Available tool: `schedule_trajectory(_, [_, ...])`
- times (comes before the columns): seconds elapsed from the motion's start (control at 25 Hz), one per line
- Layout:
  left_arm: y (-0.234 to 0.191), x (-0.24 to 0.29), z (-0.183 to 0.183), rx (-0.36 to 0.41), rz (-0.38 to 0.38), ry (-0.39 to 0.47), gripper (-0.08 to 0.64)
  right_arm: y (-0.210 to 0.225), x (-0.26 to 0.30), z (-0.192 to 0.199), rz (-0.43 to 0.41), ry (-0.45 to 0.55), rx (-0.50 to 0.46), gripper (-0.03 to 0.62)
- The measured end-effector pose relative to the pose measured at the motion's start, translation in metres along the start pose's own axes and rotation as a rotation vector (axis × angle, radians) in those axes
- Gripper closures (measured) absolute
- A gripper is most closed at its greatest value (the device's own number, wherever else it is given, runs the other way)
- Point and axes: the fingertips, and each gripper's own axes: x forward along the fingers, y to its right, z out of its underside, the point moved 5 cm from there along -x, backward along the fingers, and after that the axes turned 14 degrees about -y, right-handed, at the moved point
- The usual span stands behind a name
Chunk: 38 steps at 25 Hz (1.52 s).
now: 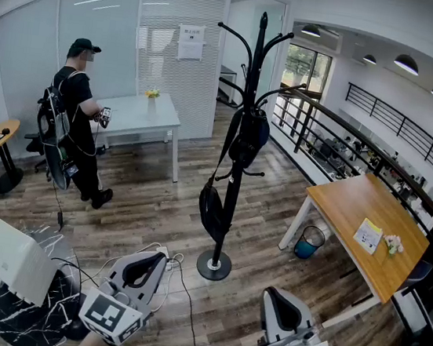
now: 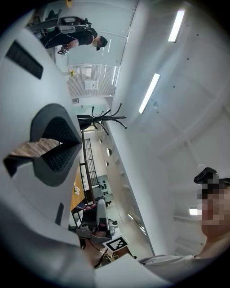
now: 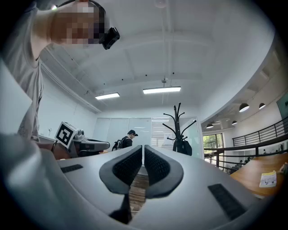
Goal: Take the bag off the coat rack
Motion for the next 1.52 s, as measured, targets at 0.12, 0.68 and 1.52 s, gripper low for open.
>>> schedule_trajectory(0.12, [0.003, 0.000, -0.001, 0.002, -0.004, -0.003, 0.543, 0.001, -0.002, 0.000, -0.006, -0.003, 0.002, 0.552])
schedule_trajectory(0.68, [0.030, 0.002, -0.015, -0.042, -0.046, 0.072, 0.494, 0.032, -0.026, 0.004, 0.014, 0.039, 0.030, 0.445])
schedule_trajectory(1.52, [-0.058, 0.116, 0.006, -0.006, -0.037, 0.032, 0.342, 0.084, 0.106, 0.028, 0.039, -0.028, 0.020, 0.376])
